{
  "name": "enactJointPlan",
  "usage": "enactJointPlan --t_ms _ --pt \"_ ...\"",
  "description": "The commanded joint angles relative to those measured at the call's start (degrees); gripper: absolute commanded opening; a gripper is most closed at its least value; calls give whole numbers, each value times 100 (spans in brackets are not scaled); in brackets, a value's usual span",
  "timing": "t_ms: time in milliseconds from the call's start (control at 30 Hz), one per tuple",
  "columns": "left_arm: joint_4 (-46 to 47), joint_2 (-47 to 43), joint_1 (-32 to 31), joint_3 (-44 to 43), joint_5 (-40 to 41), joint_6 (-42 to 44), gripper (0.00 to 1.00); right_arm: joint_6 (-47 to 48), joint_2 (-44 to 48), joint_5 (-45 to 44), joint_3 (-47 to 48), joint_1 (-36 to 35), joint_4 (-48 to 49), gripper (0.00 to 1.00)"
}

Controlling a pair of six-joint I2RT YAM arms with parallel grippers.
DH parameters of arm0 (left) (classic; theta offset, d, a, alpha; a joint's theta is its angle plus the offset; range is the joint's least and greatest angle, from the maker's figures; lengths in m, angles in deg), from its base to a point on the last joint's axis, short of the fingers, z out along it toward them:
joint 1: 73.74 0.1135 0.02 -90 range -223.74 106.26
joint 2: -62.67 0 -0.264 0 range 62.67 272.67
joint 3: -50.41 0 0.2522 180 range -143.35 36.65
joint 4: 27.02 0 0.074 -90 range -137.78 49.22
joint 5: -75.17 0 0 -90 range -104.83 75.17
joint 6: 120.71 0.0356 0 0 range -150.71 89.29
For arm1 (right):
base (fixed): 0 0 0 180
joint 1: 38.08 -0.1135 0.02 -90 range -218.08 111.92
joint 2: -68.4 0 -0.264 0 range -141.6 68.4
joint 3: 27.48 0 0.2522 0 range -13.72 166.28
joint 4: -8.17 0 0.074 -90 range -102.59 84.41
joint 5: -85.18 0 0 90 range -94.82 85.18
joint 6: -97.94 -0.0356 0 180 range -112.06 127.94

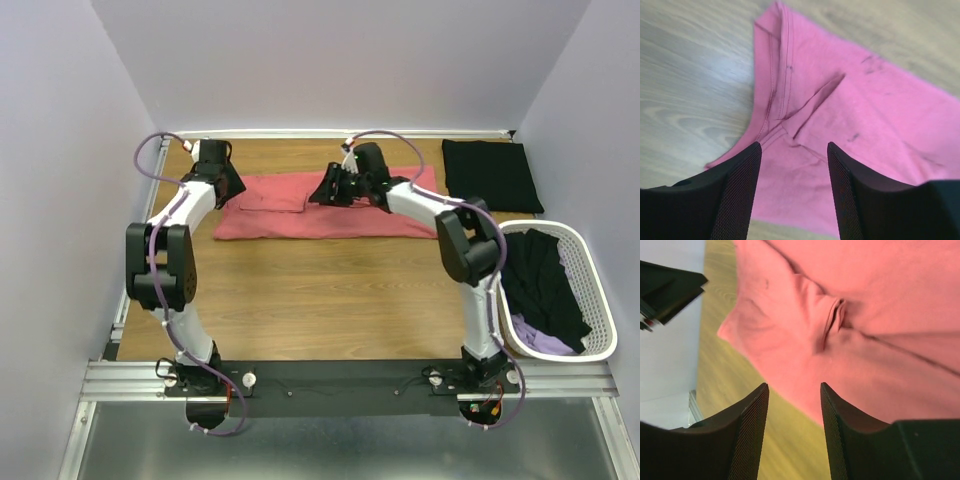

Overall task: Fold and stack the t-shirts
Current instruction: Fold the tshirt

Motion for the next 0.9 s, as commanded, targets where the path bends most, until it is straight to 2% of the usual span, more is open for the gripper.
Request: enactJointPlan --t_ms 0,67,167,200,400,667,867 --pt "101 -759 76 427 248 -38 64 328 918 -302 -847 292 -10 53" --pt "241 -1145 137 892 161 -100 61 390 1349 -285 -1350 590 -10 52" --pt "382 -1568 164 1368 99 -153 52 433 1746 -242 -2264 977 -10 51" --pt "443 -1621 182 1622 99 -196 46 469 2008 -250 -2493 1222 -10 50" --pt "540 -1473 217 1870 -103 -249 35 732 2748 -171 -3495 2137 -10 48" --pt "532 -972 261 1993 28 -399 31 698 2899 -382 -4068 3034 -10 44" --pt "506 -603 691 2134 2 -478 31 549 2495 -750 -4287 3509 -10 42"
